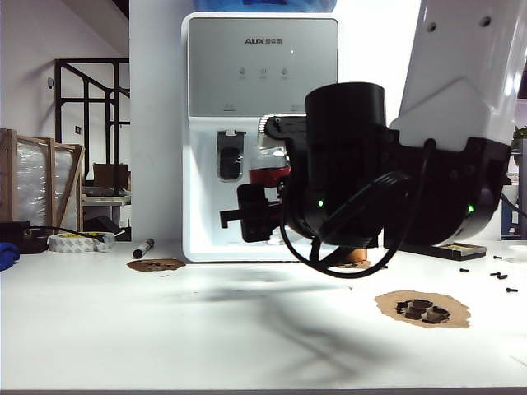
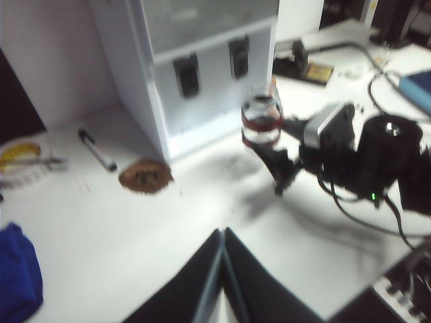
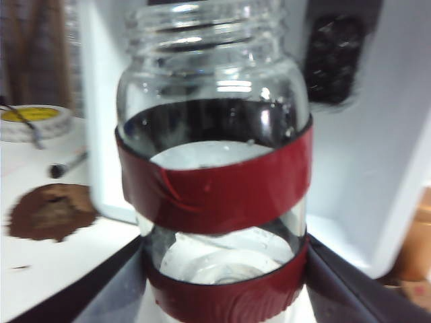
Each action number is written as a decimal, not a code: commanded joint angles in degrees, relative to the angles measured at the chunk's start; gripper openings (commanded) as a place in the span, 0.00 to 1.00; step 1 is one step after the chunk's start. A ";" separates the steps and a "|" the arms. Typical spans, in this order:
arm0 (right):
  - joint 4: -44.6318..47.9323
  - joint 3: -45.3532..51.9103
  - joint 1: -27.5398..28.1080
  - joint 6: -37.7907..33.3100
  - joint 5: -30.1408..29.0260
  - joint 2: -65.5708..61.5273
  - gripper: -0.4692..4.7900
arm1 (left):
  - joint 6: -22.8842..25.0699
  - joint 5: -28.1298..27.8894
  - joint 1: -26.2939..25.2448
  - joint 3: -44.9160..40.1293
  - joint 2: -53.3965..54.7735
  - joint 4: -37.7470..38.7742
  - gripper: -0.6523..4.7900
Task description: Pick up the water bottle with two loops of red belts, then reach the front water dispenser and gently press the gray-black baffle horizontally to get a little water.
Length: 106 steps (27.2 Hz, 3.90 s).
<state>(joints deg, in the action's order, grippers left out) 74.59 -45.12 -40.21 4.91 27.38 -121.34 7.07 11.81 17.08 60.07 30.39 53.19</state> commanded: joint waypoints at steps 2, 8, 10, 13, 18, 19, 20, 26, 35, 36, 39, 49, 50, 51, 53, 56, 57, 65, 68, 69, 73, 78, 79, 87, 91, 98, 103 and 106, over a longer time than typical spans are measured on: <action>1.90 -0.26 0.68 1.05 6.93 0.92 0.09 | 0.17 0.42 -0.11 0.33 0.09 -4.92 0.12; 2.25 -1.14 2.49 0.87 5.77 0.90 0.09 | -5.42 3.58 -0.11 0.33 0.09 -5.49 0.12; 2.05 -2.27 3.32 0.94 2.23 0.83 0.09 | -5.99 4.07 -0.11 0.33 0.09 -5.53 0.12; -0.59 -4.28 4.15 0.85 0.59 0.85 0.09 | -5.99 4.07 -0.11 0.33 0.09 -5.22 0.12; -6.34 -7.08 6.58 -3.15 -1.92 0.81 0.09 | -5.99 4.35 -0.11 0.33 0.11 -3.50 0.12; -7.15 -7.34 7.34 -3.85 -2.38 0.81 0.09 | -5.99 5.05 -0.11 0.33 0.11 -3.32 0.12; -7.08 -7.37 7.98 -4.28 -4.02 0.81 0.09 | -6.01 5.46 -0.11 0.33 0.11 -3.30 0.12; -6.75 -7.39 11.37 -4.96 -11.56 0.79 0.09 | -5.99 5.44 -0.11 0.33 0.11 -3.37 0.12; -7.63 -8.20 13.62 -5.11 -21.42 0.79 0.09 | -5.99 5.38 -0.11 0.33 0.11 -3.41 0.12; -8.59 -8.61 13.62 -5.09 -21.73 0.79 0.09 | -5.99 5.38 -0.11 0.33 0.11 -3.41 0.12; -10.91 -10.16 13.62 -5.09 -22.82 0.35 0.09 | -5.99 5.40 -0.11 0.33 0.11 -3.34 0.12; -14.88 -14.97 13.73 -3.48 -18.32 -0.07 0.09 | -5.99 5.42 -0.11 0.33 0.09 -3.39 0.12; -15.06 -15.39 13.73 -3.39 -18.27 -0.20 0.09 | -5.99 5.42 -0.11 0.33 0.09 -3.43 0.12; -15.32 -15.61 13.75 -3.34 -18.23 -0.26 0.09 | -5.99 5.42 -0.11 0.33 0.09 -3.43 0.12; -16.11 -16.04 13.77 -3.37 -15.78 -0.31 0.09 | -5.99 5.40 -0.11 0.33 0.09 -3.41 0.12; -16.76 -16.06 13.99 -3.37 -14.51 -0.37 0.09 | -5.97 5.40 -0.11 0.33 0.09 -3.41 0.12; -16.74 -16.09 14.36 -3.45 -14.51 -0.52 0.09 | -5.97 5.42 -0.11 0.33 0.09 -3.43 0.12; -16.61 -16.09 15.08 -4.02 -13.88 -1.01 0.09 | -5.95 5.81 -0.11 0.33 0.09 -3.37 0.12; -16.68 -16.09 15.08 -4.02 -15.13 -1.01 0.09 | -5.95 5.84 -0.11 0.33 0.09 -3.37 0.12; -16.66 -16.09 15.12 -4.02 -16.39 -1.01 0.09 | -5.92 5.84 -0.11 0.33 0.09 -3.37 0.12; -16.61 -16.09 15.10 -4.04 -17.57 -1.01 0.09 | -5.92 5.81 -0.11 0.33 0.09 -3.39 0.12; -15.10 -16.09 15.12 -4.02 -20.35 -1.01 0.09 | -5.92 5.84 -0.11 0.33 0.09 -3.39 0.12; -15.10 -16.09 15.12 -4.04 -20.28 -1.01 0.09 | -5.92 5.84 -0.11 0.33 0.09 -3.39 0.12; -15.32 -16.33 15.17 -4.02 -21.14 -1.01 0.09 | -5.92 6.38 -0.11 0.33 0.09 -3.34 0.12; -15.34 -16.68 15.28 -4.00 -21.14 -1.01 0.09 | -5.90 6.45 -0.11 0.33 0.09 -3.37 0.12; -15.34 -16.72 15.67 -4.00 -20.96 -1.01 0.09 | -5.81 6.58 -0.11 0.33 0.09 -3.32 0.12; -15.32 -16.76 15.98 -3.98 -20.98 -1.01 0.09 | -5.75 7.48 -0.11 0.33 0.09 -3.32 0.12; -15.32 -16.76 15.98 -3.98 -20.96 -1.01 0.09 | -5.55 9.03 -0.11 0.33 0.09 -3.28 0.12</action>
<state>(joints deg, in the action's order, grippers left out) 57.21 -61.25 -24.56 1.26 5.93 -122.74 1.32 19.64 17.08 60.12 30.37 50.17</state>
